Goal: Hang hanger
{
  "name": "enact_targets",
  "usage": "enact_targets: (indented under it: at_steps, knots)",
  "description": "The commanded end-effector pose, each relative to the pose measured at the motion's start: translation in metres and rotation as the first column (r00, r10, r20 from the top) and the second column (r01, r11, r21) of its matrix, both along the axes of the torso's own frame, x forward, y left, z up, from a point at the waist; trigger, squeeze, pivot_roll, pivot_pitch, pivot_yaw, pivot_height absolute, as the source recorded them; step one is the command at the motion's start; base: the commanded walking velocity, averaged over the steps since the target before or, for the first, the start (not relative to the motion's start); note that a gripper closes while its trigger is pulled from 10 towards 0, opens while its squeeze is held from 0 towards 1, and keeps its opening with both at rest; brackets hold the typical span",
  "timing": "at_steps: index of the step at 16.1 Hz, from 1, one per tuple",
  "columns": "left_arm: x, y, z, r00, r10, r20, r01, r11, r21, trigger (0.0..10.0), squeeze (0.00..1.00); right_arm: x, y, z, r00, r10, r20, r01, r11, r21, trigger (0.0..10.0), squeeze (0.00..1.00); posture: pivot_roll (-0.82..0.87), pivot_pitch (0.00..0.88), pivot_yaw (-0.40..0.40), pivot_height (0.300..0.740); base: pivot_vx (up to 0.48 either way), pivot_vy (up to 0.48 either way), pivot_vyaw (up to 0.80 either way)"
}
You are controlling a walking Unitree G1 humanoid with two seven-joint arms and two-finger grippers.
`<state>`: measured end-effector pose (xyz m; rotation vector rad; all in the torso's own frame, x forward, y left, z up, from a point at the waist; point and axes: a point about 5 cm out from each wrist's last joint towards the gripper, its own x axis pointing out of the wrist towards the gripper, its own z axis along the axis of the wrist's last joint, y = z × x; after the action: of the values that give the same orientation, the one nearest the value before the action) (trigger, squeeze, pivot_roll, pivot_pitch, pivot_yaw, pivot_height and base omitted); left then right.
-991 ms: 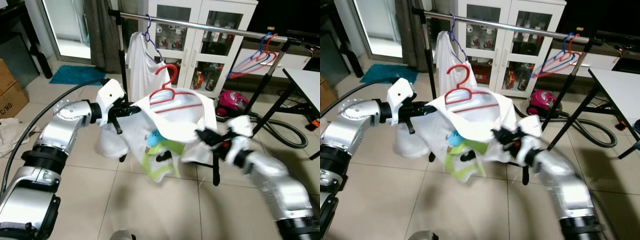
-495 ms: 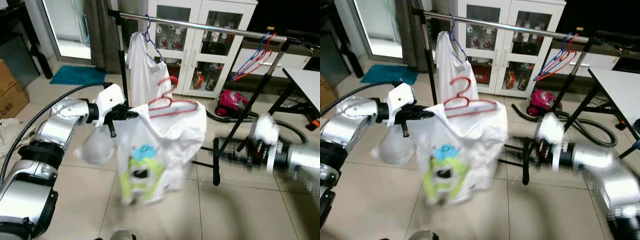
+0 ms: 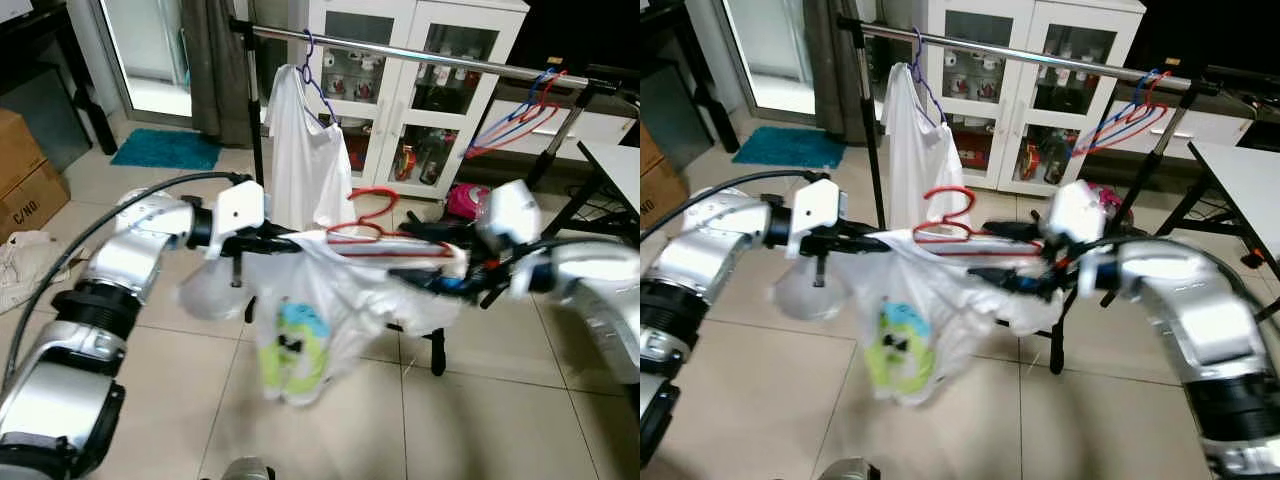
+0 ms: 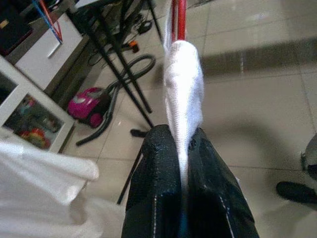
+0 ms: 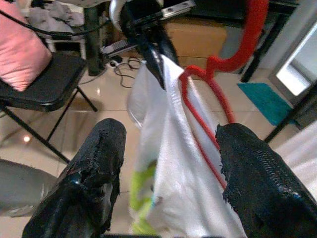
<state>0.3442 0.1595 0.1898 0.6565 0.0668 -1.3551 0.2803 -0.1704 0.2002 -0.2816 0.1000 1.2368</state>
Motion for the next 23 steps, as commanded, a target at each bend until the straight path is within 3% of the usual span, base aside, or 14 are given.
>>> enact_targets:
  at_steps: [1, 4, 5, 7, 11, 15, 17, 19, 20, 21, 22, 23]
  knots:
    - [-0.002, -0.006, 0.013, 0.997, -0.063, 0.041, 0.064, 0.998, -0.016, 0.0, 0.0, 0.004, -0.001, 0.005, 1.0, 0.003, 0.031, -0.002, 1.0, -0.018, 10.0, 0.0, 0.08, 0.0, -0.024, 0.74, 0.0, 0.0, 0.0]
    - [-0.006, -0.007, 0.013, 0.994, -0.107, 0.011, 0.107, 0.994, -0.013, 0.0, 0.0, 0.01, 0.001, 0.01, 0.999, -0.001, 0.052, 0.002, 1.0, -0.015, 10.0, 0.0, 0.09, 0.0, -0.024, 0.74, 0.0, 0.0, 0.0]
    - [-0.005, -0.005, 0.013, 0.995, -0.099, 0.009, 0.099, 0.995, 0.003, 0.0, 0.0, 0.016, -0.006, 0.012, 0.996, -0.058, 0.066, 0.06, 0.998, -0.021, 10.0, 0.0, 0.09, 0.0, -0.026, 0.74, 0.0, 0.0, 0.0]
    - [-0.003, 0.003, 0.012, 0.998, -0.06, 0.006, 0.06, 0.998, 0.021, 0.0, 0.0, 0.029, -0.029, 0.01, 0.955, -0.286, 0.074, 0.289, 0.957, -0.029, 10.0, 0.0, 0.09, 0.0, -0.028, 0.74, 0.0, 0.0, 0.0]
    - [-0.004, 0.015, 0.012, 1.0, -0.013, 0.0, 0.013, 0.999, 0.029, 0.0, 0.0, 0.019, -0.046, -0.015, 0.907, -0.42, -0.041, 0.417, 0.907, -0.061, 10.0, 0.0, 0.1, 0.0, -0.033, 0.74, 0.0, 0.0, 0.0]
    - [-0.005, 0.02, 0.016, 1.0, 0.005, -0.008, -0.005, 1.0, 0.002, 0.0, 0.0, 0.003, -0.051, -0.04, 0.871, -0.472, -0.136, 0.461, 0.881, -0.105, 10.0, 0.0, 0.09, 0.0, -0.03, 0.74, 0.0, 0.0, 0.0]
    - [-0.008, 0.021, 0.017, 1.0, -0.001, -0.009, 0.001, 1.0, -0.006, 0.0, 0.0, 0.006, -0.053, -0.048, 0.813, -0.559, -0.163, 0.553, 0.829, -0.08, 10.0, 0.0, 0.09, 0.0, -0.029, 0.74, 0.0, 0.0, 0.0]
    - [-0.01, 0.02, 0.017, 1.0, -0.008, -0.013, 0.008, 1.0, -0.012, 0.0, 0.0, 0.007, -0.052, -0.053, 0.79, -0.587, -0.177, 0.582, 0.808, -0.085, 10.0, 0.0, 0.09, 0.0, -0.03, 0.74, 0.0, 0.0, 0.0]
    - [-0.01, 0.02, 0.017, 1.0, -0.009, -0.014, 0.009, 1.0, -0.014, 0.0, 0.0, 0.008, -0.052, -0.055, 0.78, -0.6, -0.179, 0.594, 0.799, -0.091, 7.0, 0.0, 0.09, 0.0, -0.032, 0.74, 0.0, 0.0, 0.0]
    - [-0.011, 0.02, 0.017, 1.0, -0.008, -0.014, 0.008, 1.0, -0.017, 0.0, 0.0, 0.009, -0.051, -0.055, 0.774, -0.604, -0.189, 0.602, 0.795, -0.074, 2.6, 0.0, 0.09, 0.0, -0.033, 0.74, 0.0, 0.0, 0.0]
    - [-0.011, 0.02, 0.018, 1.0, -0.007, -0.012, 0.007, 1.0, -0.018, 0.0, 0.0, 0.009, -0.05, -0.056, 0.774, -0.602, -0.194, 0.601, 0.796, -0.075, 0.0, 0.0, 0.1, 0.0, -0.034, 0.74, 0.0, 0.0, 0.0]
    - [-0.011, 0.021, 0.018, 1.0, -0.004, -0.013, 0.004, 1.0, -0.017, 0.0, 0.0, 0.009, -0.05, -0.056, 0.777, -0.599, -0.193, 0.595, 0.799, -0.083, 0.0, 0.0, 0.1, 0.0, -0.037, 0.74, 0.0, 0.0, 0.0]
